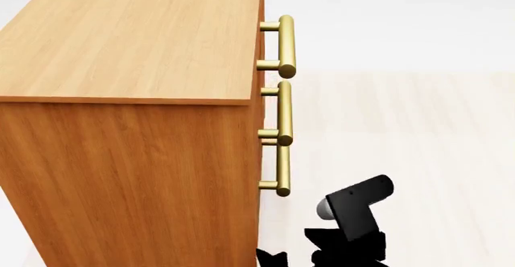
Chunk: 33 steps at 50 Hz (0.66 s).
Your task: Put the bowl in the bottom drawer of the cabinet and close it.
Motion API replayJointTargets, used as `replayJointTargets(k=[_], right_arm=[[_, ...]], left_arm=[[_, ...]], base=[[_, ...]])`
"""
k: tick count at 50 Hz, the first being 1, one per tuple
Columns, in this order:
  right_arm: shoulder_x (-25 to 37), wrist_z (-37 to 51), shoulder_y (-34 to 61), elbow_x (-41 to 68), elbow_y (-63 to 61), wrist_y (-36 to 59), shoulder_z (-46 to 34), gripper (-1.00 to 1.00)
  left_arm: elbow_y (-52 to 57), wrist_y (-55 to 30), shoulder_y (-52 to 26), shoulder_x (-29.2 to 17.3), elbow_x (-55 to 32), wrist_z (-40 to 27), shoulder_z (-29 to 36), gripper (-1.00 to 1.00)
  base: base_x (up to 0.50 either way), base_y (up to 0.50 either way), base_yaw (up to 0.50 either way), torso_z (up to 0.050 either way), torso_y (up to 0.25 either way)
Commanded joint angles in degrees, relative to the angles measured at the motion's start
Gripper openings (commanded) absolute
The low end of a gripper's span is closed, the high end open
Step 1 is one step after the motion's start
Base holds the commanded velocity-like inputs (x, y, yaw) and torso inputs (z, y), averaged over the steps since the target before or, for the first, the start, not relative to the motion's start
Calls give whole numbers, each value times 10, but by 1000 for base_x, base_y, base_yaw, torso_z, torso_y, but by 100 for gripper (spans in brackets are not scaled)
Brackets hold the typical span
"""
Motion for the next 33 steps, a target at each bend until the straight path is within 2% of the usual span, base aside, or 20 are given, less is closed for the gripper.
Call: replayJointTargets(k=[1,5,9,10,14,22,33], right_arm=[[37,-88,-47,95,-110,27,-22,100],[28,-69,-40,108,-107,40,8,100],[11,5,-26,60,-70,13,34,100],[3,52,-17,47,-55,26,61,100],[20,119,-24,12,-92,25,90,100],[71,135,-72,19,-189,78,113,100],[86,154,-80,59,-289,126,207,100]], left_arm=[[0,0,-1,0,1,-1,1,100],[-1,1,0,0,1,-1,1,100],[-3,2,-1,0,1,-1,1,100],[-3,2,-1,0,0,0,1,100],[1,2,0,-2,-1,-1,0,100],[1,2,1,-3,3,0,3,100],[34,-9,10,-14,6,-9,2,100]], base=[[0,0,0,0,0],[0,0,0,0,0],[0,0,0,0,0],[0,0,0,0,0],[0,0,0,0,0],[0,0,0,0,0],[0,0,0,0,0]])
